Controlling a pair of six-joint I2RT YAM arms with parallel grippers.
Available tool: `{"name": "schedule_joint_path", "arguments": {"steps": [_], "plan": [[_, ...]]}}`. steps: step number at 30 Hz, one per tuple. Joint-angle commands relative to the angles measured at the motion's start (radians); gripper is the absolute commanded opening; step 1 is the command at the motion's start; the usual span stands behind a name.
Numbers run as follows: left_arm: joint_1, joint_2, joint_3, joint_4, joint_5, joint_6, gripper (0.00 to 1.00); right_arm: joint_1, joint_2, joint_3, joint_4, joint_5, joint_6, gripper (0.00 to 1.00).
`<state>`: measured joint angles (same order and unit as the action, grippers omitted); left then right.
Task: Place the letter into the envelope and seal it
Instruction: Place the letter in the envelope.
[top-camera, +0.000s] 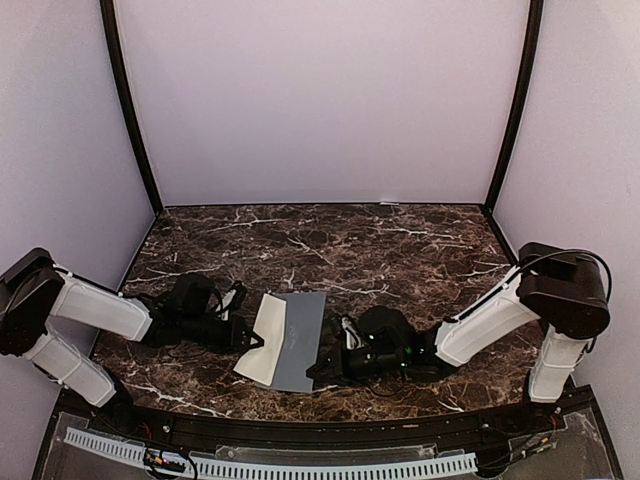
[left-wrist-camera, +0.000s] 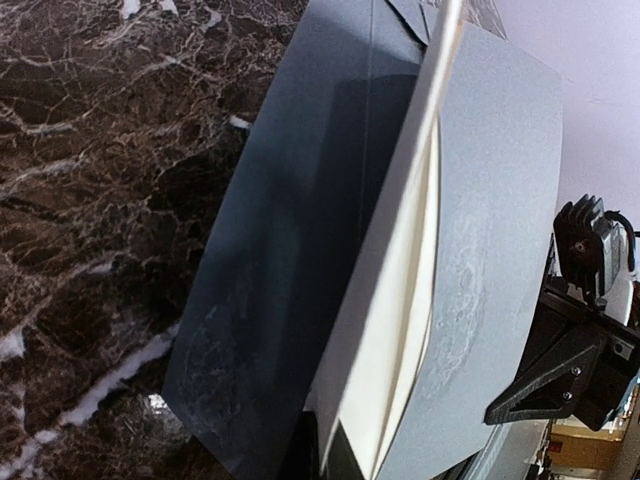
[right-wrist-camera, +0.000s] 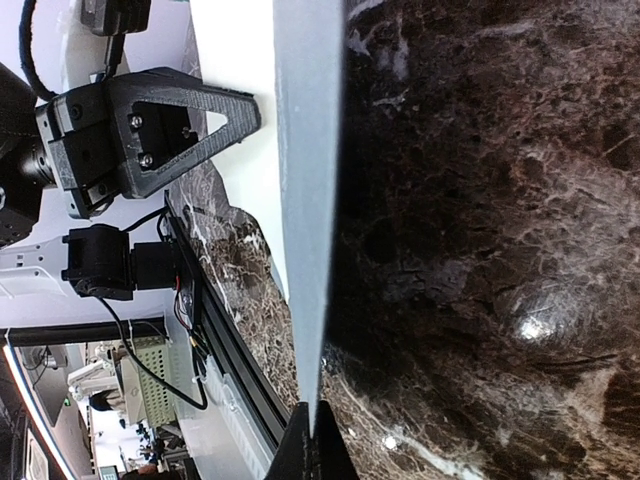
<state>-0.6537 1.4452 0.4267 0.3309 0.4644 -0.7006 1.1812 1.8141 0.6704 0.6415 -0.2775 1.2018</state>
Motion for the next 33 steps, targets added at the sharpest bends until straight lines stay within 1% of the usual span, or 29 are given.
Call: {"name": "schedule_joint_path", "arguments": {"steps": [1, 6, 11, 16, 21, 26, 29, 32, 33], "plan": [[0.002, 0.008, -0.030, 0.112, 0.004, -0.070, 0.00, 0.016, 0.012, 0.027, 0.017, -0.020, -0.011, 0.00], [0.002, 0.027, -0.065, 0.217, 0.018, -0.172, 0.00, 0.019, 0.015, 0.031, 0.021, -0.023, -0.010, 0.00], [-0.003, 0.049, -0.081, 0.291, 0.037, -0.213, 0.00, 0.020, 0.025, 0.028, 0.029, -0.023, -0.003, 0.00], [-0.027, 0.061, -0.088, 0.306, 0.047, -0.238, 0.00, 0.019, 0.028, 0.023, 0.039, -0.017, 0.012, 0.00], [-0.030, 0.025, -0.100, 0.272, 0.027, -0.233, 0.00, 0.019, 0.026, 0.015, 0.054, -0.012, 0.023, 0.10], [-0.030, 0.018, -0.110, 0.268, 0.029, -0.238, 0.00, 0.019, 0.021, 0.006, 0.061, -0.008, 0.028, 0.13], [-0.029, 0.010, -0.116, 0.271, 0.020, -0.244, 0.00, 0.020, 0.017, 0.001, 0.063, -0.003, 0.031, 0.11], [-0.030, -0.008, -0.130, 0.295, 0.011, -0.263, 0.00, 0.020, 0.008, -0.010, 0.068, 0.004, 0.039, 0.02], [-0.030, -0.013, -0.135, 0.305, 0.007, -0.274, 0.00, 0.020, 0.004, -0.013, 0.070, 0.005, 0.042, 0.00]]}}
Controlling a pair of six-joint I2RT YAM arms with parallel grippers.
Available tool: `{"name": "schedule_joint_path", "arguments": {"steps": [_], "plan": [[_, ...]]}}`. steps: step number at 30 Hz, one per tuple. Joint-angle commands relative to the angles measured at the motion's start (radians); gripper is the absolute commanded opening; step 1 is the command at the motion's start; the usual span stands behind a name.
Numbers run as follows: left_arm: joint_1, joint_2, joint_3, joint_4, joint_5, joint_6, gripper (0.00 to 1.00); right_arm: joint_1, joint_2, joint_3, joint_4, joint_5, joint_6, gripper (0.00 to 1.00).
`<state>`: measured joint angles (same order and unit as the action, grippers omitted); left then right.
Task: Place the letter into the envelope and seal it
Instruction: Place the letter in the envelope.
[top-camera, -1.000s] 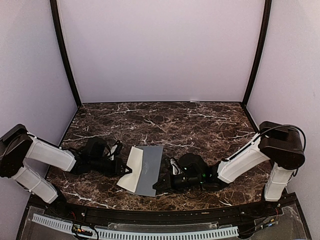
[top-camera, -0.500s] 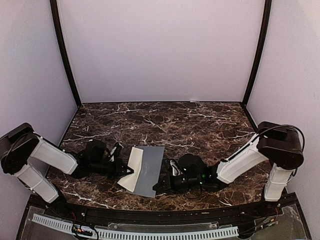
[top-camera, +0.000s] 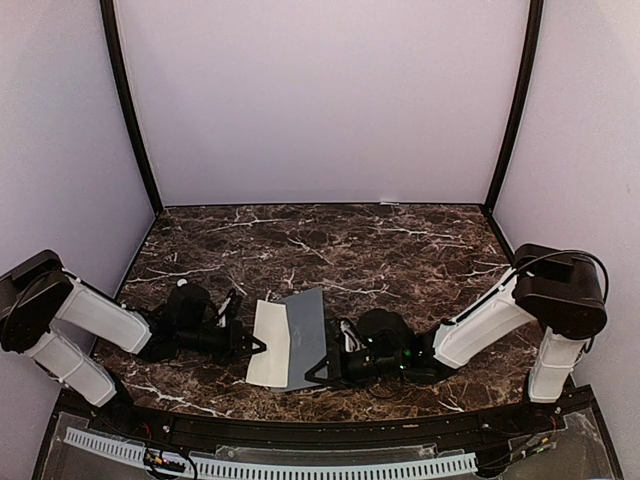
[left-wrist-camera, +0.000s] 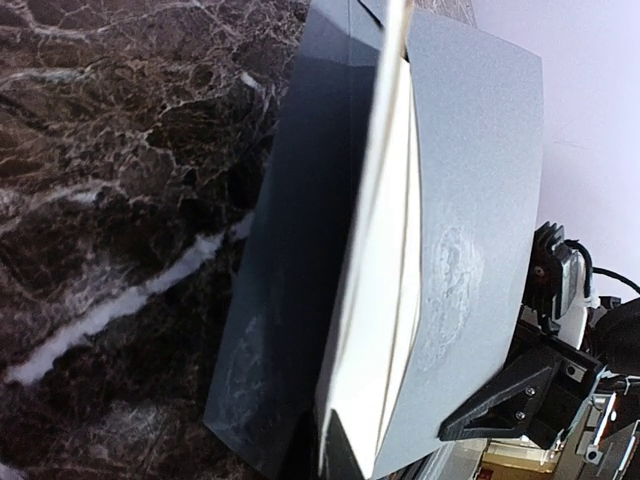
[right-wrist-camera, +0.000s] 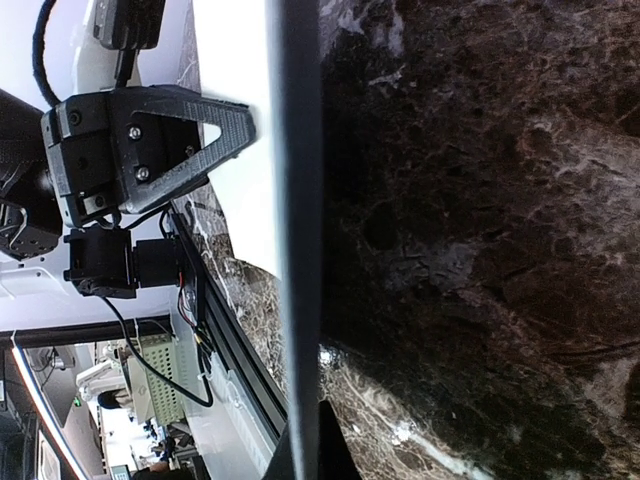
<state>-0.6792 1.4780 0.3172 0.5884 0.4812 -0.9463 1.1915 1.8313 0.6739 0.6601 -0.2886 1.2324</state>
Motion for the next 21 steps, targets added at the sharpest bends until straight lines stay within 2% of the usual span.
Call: {"name": "schedule_joint_path", "arguments": {"steps": [1, 8, 11, 15, 18, 21], "plan": [[-0.004, -0.056, -0.027, 0.049, -0.013, -0.033, 0.00, 0.008, -0.018, -0.021, 0.055, 0.017, 0.015, 0.00], [-0.004, -0.110, -0.035, 0.053, -0.006, -0.062, 0.01, 0.009, -0.039, -0.034, 0.071, 0.023, 0.018, 0.00], [-0.005, -0.097, -0.026, 0.027, 0.036, -0.052, 0.16, 0.010, -0.036, -0.032, 0.074, 0.022, 0.019, 0.00], [-0.006, -0.106, -0.028, -0.028, 0.073, -0.031, 0.29, 0.009, -0.035, -0.031, 0.076, 0.021, 0.020, 0.00], [-0.009, -0.128, -0.027, -0.087, 0.095, -0.015, 0.34, 0.010, -0.035, -0.033, 0.075, 0.026, 0.022, 0.00], [-0.013, -0.157, -0.026, -0.152, 0.110, -0.010, 0.34, 0.009, -0.033, -0.033, 0.075, 0.026, 0.022, 0.00]]}}
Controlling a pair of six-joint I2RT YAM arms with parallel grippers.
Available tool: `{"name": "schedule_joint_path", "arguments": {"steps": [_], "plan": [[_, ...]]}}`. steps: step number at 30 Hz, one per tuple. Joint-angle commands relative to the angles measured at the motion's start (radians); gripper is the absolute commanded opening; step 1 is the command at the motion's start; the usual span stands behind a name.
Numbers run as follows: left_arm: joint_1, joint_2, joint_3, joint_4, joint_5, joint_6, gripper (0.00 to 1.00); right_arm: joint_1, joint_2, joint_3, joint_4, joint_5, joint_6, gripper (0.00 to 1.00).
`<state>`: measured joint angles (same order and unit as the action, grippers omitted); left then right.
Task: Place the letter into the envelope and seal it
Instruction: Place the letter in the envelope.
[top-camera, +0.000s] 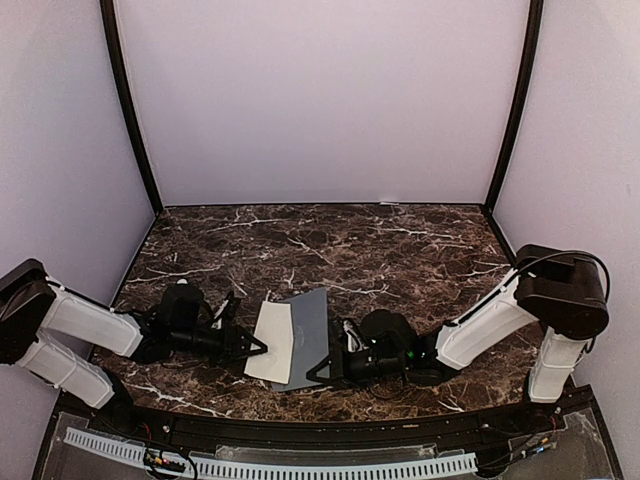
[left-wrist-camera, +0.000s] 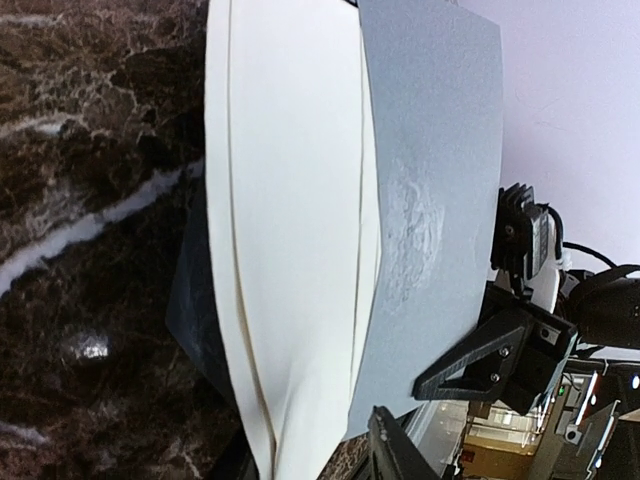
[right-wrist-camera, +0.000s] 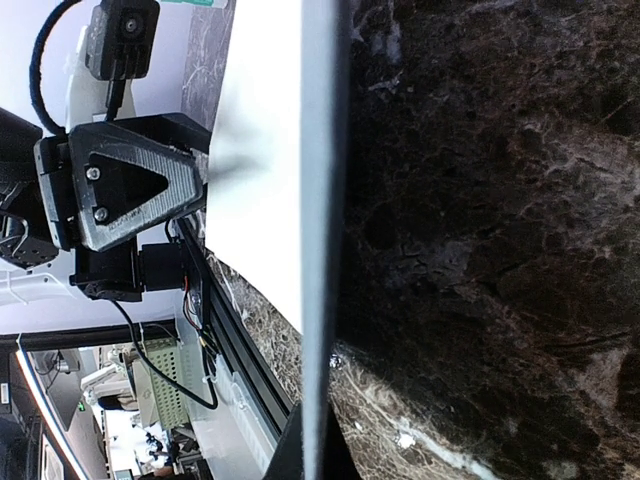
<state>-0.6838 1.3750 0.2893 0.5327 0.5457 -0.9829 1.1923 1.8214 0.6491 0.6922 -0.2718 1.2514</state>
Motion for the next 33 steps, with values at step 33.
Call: {"name": "schedule_joint_path", "arguments": {"steps": [33], "plan": [[-0.109, -0.114, -0.065, -0.125, -0.023, -0.045, 0.00, 0.019, -0.022, 0.011, 0.033, 0.009, 0.000, 0.00]]}}
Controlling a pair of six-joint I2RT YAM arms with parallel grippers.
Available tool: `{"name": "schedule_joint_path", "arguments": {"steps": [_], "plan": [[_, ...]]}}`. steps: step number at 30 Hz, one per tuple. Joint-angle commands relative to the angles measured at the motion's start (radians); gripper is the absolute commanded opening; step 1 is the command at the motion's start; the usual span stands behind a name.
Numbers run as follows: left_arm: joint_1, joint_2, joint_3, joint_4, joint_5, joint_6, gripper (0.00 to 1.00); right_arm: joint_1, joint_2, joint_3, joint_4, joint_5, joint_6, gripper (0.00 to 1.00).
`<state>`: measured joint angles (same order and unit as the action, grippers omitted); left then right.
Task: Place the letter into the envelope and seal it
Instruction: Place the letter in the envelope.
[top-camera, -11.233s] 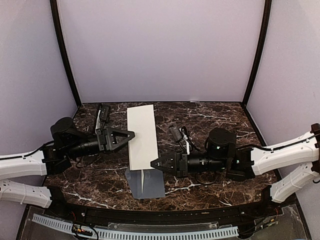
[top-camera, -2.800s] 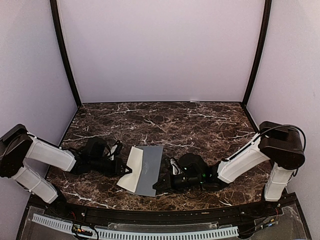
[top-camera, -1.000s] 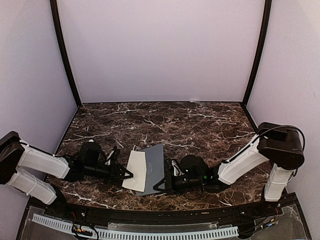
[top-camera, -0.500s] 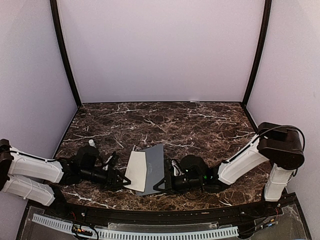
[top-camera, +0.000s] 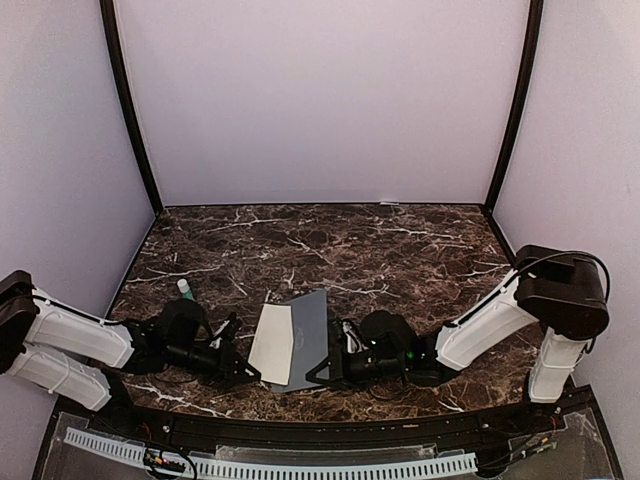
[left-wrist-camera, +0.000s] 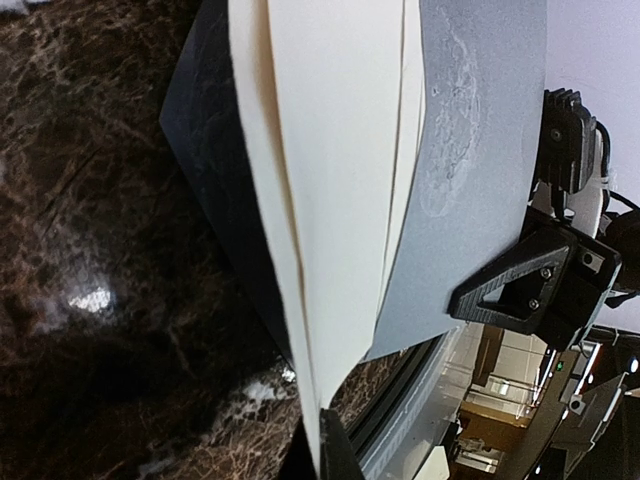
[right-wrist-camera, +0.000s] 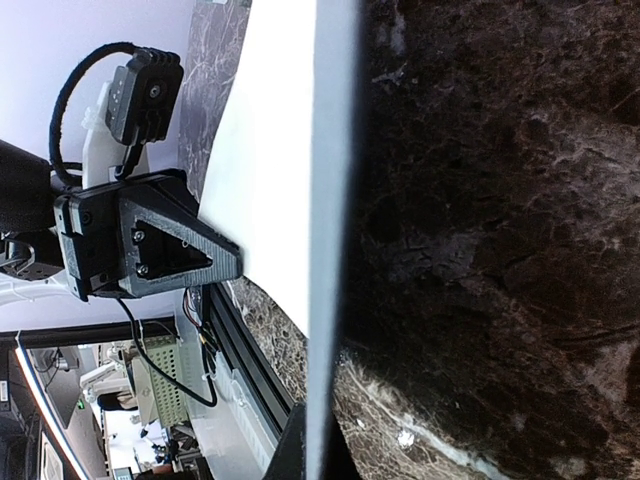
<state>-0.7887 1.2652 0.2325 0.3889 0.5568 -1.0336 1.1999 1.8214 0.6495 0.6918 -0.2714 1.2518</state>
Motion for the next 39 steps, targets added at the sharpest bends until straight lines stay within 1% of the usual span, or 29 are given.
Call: {"name": "schedule_joint_path", "arguments": {"steps": [1, 7, 13, 22, 28, 39], "plan": [[-0.004, -0.006, -0.009, 0.014, -0.050, 0.011, 0.00, 0.012, -0.023, 0.009, 0.034, 0.009, 0.001, 0.00], [-0.004, 0.000, -0.004, 0.022, -0.087, 0.046, 0.00, 0.015, -0.021, 0.009, 0.035, 0.007, 0.000, 0.00], [-0.004, 0.036, 0.007, 0.045, -0.080, 0.082, 0.00, 0.018, -0.018, 0.012, 0.037, 0.003, -0.002, 0.00], [-0.011, 0.062, -0.002, 0.116, -0.082, 0.058, 0.00, 0.022, -0.004, 0.027, 0.039, -0.004, -0.002, 0.00], [-0.034, 0.110, 0.001, 0.172, -0.068, 0.035, 0.00, 0.022, 0.000, 0.027, 0.045, -0.008, 0.000, 0.00], [-0.057, 0.145, 0.012, 0.228, -0.045, 0.005, 0.00, 0.023, 0.013, 0.015, 0.061, -0.001, 0.012, 0.00]]}}
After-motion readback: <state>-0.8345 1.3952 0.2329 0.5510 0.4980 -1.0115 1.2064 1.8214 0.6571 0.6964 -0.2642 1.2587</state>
